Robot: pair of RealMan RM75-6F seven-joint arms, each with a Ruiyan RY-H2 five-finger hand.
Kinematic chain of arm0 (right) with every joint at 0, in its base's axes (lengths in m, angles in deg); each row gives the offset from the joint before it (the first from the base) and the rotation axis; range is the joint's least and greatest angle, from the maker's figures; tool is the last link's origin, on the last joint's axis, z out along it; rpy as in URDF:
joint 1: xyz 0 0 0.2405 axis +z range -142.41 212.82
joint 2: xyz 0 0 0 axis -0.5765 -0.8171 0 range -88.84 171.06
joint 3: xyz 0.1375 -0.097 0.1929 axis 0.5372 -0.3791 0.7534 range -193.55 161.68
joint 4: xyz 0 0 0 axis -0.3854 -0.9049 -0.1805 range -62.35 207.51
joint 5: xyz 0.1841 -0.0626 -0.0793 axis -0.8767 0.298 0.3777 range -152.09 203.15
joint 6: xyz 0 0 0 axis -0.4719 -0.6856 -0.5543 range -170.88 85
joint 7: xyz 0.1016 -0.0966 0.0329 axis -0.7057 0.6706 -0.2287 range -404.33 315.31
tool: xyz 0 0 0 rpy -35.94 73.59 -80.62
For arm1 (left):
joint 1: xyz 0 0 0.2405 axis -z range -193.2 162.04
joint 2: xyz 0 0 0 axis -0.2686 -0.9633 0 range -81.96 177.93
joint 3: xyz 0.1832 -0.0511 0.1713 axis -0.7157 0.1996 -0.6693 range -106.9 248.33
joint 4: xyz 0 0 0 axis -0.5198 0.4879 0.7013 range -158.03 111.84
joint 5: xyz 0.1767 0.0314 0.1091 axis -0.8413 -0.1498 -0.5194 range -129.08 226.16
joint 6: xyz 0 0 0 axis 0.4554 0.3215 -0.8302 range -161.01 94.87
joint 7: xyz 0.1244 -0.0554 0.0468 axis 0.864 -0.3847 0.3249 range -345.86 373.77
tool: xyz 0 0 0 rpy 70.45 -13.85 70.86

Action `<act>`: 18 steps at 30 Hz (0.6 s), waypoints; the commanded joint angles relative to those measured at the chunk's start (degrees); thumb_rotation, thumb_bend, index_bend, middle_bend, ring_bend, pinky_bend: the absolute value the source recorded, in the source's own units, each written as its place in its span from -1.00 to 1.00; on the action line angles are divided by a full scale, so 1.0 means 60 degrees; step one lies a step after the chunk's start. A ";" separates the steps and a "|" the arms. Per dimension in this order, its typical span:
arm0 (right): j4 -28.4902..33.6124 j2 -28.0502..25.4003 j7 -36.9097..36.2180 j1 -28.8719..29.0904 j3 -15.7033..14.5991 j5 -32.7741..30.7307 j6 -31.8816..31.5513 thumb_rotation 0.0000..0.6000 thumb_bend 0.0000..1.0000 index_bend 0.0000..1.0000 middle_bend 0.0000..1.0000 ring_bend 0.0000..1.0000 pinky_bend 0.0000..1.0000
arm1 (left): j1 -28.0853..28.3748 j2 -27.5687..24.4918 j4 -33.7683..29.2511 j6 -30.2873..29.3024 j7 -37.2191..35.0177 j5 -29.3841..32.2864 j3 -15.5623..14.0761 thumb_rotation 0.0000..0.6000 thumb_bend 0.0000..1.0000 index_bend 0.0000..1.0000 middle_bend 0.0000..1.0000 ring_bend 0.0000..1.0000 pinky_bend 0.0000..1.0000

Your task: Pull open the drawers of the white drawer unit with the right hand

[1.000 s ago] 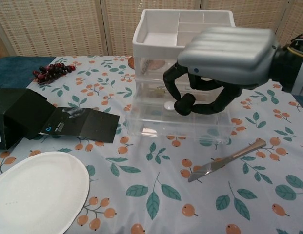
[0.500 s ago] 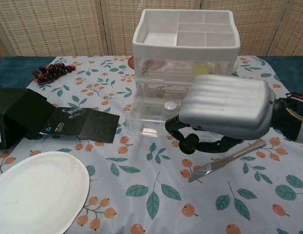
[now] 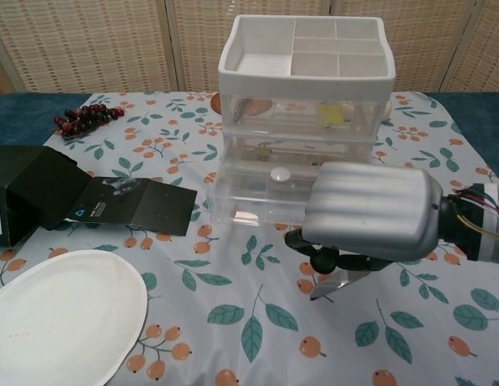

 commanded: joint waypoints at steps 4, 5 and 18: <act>-0.0097 0.0077 0.0152 -0.0082 0.0086 -0.0086 0.0111 1.00 -0.21 -0.29 0.96 1.00 1.00 | -0.0008 -0.0008 0.0001 -0.0015 -0.0003 0.0000 0.0005 1.00 -0.41 -0.71 -1.00 -0.91 -0.86; -0.0101 0.0081 0.0176 -0.0103 0.0099 -0.0112 0.0128 1.00 -0.21 -0.33 0.96 1.00 1.00 | -0.0007 -0.0004 -0.0001 -0.0015 0.0002 -0.0008 0.0002 1.00 -0.41 -0.71 -1.00 -0.91 -0.86; 0.0382 -0.0524 -0.0131 -0.0684 0.0429 0.0340 -0.1387 1.00 -0.21 -0.49 0.91 1.00 1.00 | 0.0049 -0.0073 -0.0058 0.0007 0.0044 -0.0012 0.0058 1.00 -0.41 -0.71 -1.00 -0.91 -0.86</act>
